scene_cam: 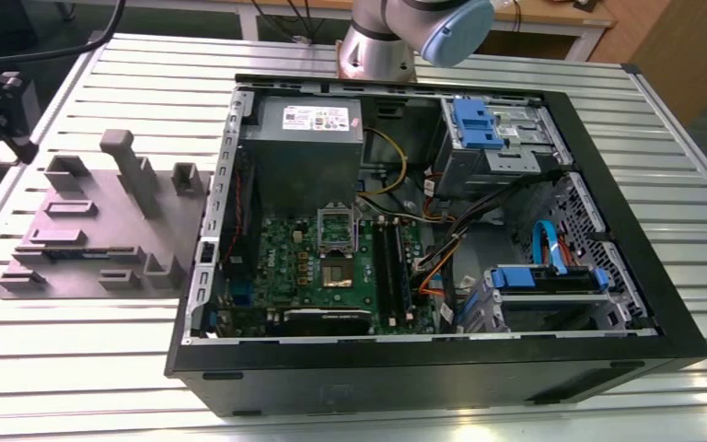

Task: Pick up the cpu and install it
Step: 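Pick up the cpu and move it towards the insertion slot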

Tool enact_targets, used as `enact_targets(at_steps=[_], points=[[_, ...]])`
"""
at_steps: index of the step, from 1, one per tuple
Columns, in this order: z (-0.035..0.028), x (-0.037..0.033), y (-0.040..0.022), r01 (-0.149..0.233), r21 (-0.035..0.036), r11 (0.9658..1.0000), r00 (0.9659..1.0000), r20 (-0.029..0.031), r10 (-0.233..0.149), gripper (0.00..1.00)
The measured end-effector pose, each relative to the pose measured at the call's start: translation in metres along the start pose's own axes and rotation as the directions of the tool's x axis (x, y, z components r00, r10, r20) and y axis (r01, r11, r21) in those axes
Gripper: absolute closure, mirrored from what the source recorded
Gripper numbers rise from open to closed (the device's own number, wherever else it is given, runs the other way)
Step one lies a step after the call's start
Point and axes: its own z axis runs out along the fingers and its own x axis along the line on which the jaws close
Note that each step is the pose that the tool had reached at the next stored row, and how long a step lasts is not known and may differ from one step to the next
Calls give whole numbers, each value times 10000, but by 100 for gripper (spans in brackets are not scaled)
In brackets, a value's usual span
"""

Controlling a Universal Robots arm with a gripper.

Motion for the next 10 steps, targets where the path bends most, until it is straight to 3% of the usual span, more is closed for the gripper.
enact_targets(at_steps=[10], points=[[-58,-1,2,-1,-1,10000,10000,1,1,53]])
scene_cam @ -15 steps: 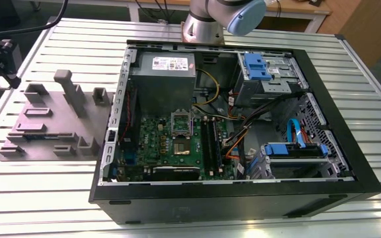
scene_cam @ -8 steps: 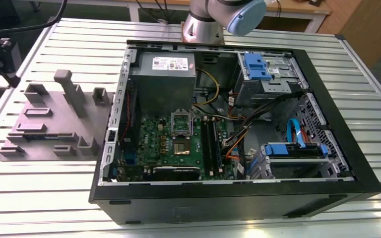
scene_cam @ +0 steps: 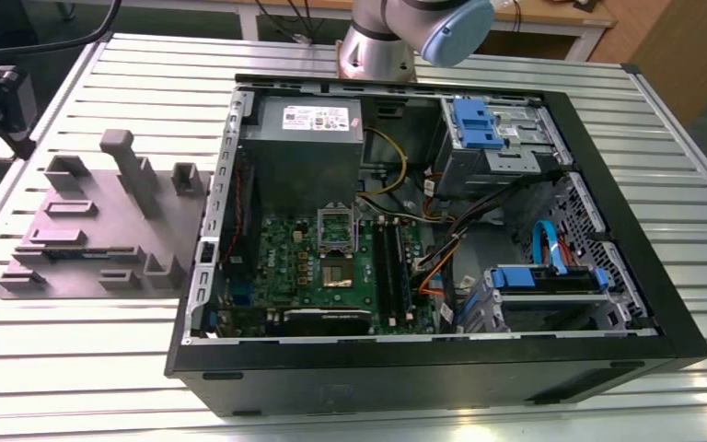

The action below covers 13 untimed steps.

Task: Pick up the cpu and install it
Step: 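Pick up the cpu and move it towards the insertion slot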

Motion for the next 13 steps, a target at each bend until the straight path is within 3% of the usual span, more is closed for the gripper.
enact_targets(at_steps=[13], points=[[-31,0,1,1,0,10000,10000,1,-1,53]])
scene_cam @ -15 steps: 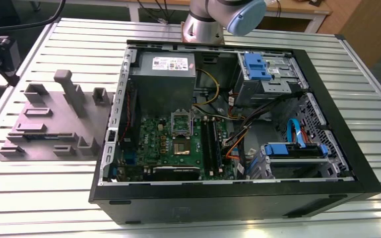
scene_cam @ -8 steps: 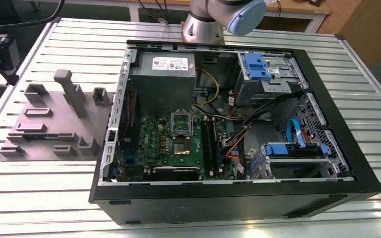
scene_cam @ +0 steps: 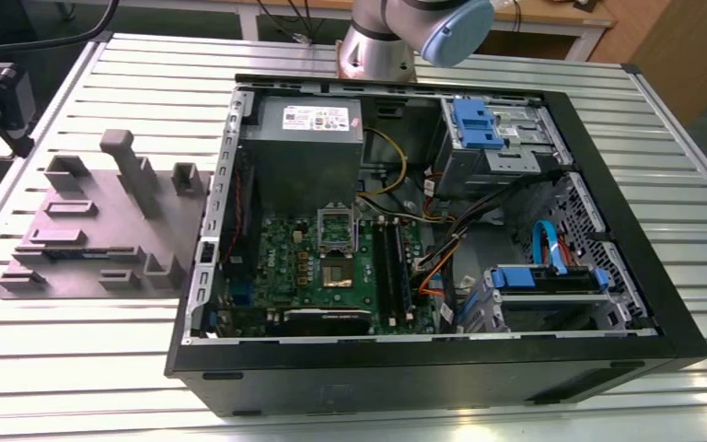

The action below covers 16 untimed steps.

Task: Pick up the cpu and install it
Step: 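Pick up the cpu and move it towards the insertion slot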

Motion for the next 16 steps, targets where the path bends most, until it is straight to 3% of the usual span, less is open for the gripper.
enact_targets(at_steps=[15,16], points=[[-28,0,1,0,0,10000,10000,0,0,53],[-63,-1,2,0,0,10000,10000,0,0,53]])
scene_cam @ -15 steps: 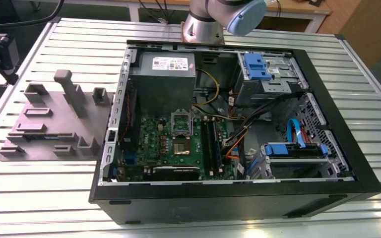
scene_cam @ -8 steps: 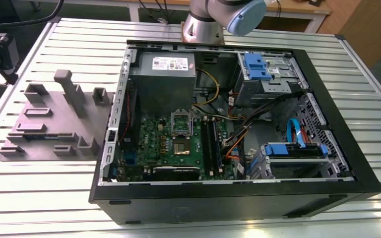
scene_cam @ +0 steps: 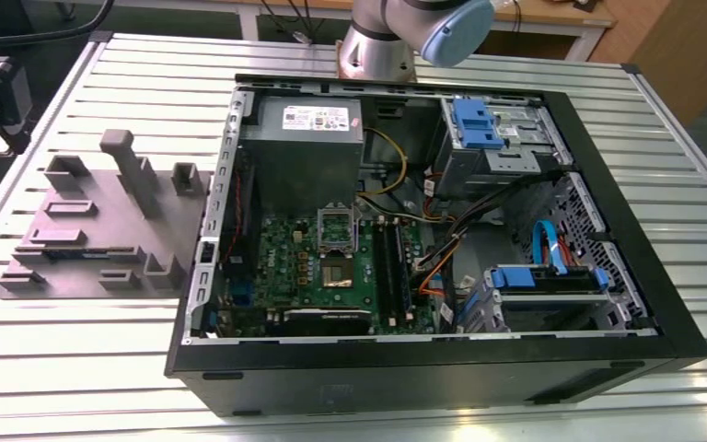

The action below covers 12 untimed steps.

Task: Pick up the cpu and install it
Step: 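Pick up the cpu and move it towards the insertion slot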

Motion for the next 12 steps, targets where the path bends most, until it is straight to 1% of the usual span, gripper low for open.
enact_targets(at_steps=[6,9,12], points=[[-107,-2,4,0,0,10000,10000,0,0,53],[-202,-3,7,1,-1,10000,10000,-1,-1,53],[-279,-4,10,1,0,10000,10000,1,-1,53]])
